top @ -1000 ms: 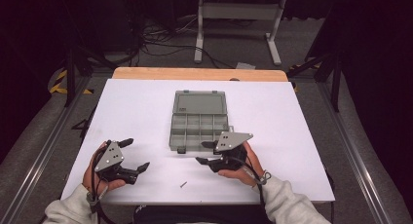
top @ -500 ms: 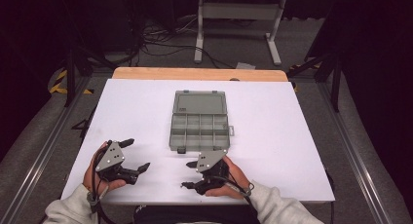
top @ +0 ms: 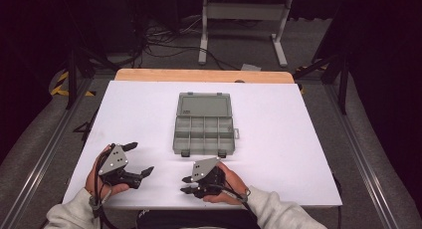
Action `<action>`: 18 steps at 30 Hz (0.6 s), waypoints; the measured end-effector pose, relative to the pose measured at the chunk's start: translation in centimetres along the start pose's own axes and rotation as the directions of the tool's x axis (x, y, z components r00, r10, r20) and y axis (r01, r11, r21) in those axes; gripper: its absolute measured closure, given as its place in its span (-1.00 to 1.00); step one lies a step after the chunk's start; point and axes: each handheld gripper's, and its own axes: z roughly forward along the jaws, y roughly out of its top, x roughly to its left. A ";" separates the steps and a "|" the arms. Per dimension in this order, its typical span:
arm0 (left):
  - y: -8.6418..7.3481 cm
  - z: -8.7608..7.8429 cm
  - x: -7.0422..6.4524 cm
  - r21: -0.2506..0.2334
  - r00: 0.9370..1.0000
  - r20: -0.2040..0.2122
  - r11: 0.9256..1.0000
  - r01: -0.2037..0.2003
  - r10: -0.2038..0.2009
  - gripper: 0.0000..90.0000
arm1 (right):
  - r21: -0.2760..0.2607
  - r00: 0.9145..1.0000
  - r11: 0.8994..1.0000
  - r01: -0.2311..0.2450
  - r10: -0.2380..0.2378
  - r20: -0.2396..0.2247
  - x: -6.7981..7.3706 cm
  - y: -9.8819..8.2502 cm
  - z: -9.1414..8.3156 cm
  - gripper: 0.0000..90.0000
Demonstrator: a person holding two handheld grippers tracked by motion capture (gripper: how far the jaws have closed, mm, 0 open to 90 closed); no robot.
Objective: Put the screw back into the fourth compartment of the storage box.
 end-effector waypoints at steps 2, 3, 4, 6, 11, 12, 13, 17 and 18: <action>0.0 0.0 0.0 0.000 1.000 0.000 1.000 0.000 0.000 -0.87 | 0.012 1.000 1.000 -0.001 0.001 -0.005 -0.1 -0.1 0.2 0.71; 0.0 0.0 0.0 0.001 1.000 -0.001 1.000 0.000 0.000 -0.87 | 0.008 1.000 1.000 -0.011 0.011 -0.008 -0.1 -0.1 0.3 0.74; 0.0 0.0 0.0 0.001 1.000 -0.001 1.000 0.000 0.000 -0.87 | 0.007 1.000 1.000 -0.012 0.012 -0.006 -0.1 -0.1 0.3 0.81; 0.0 0.0 0.0 0.003 1.000 0.001 1.000 -0.001 0.001 -0.87 | 0.006 1.000 1.000 -0.012 0.012 -0.004 -0.2 -0.1 0.3 0.94; 0.0 0.0 0.0 0.003 1.000 0.000 1.000 -0.002 0.002 -0.87 | 0.008 1.000 1.000 -0.025 0.025 -0.009 -0.3 -0.1 0.3 0.97; 0.0 0.0 0.0 0.003 1.000 -0.001 1.000 -0.002 0.002 -0.87 | 0.007 1.000 1.000 -0.027 0.027 -0.008 -0.3 -0.1 0.3 0.97; 0.0 0.0 0.0 0.001 1.000 -0.001 1.000 0.000 0.000 -0.87 | 0.006 1.000 1.000 -0.028 0.028 -0.007 -0.3 -0.1 0.3 0.97; 0.0 0.0 0.0 0.001 1.000 -0.001 1.000 -0.001 0.001 -0.87 | 0.002 0.999 0.999 -0.036 0.036 0.009 -0.5 -0.2 0.0 0.97; 0.0 0.0 0.0 0.001 1.000 -0.002 1.000 -0.001 0.001 -0.87 | -0.002 0.999 0.999 -0.034 0.034 0.013 -0.5 -0.2 -0.1 0.97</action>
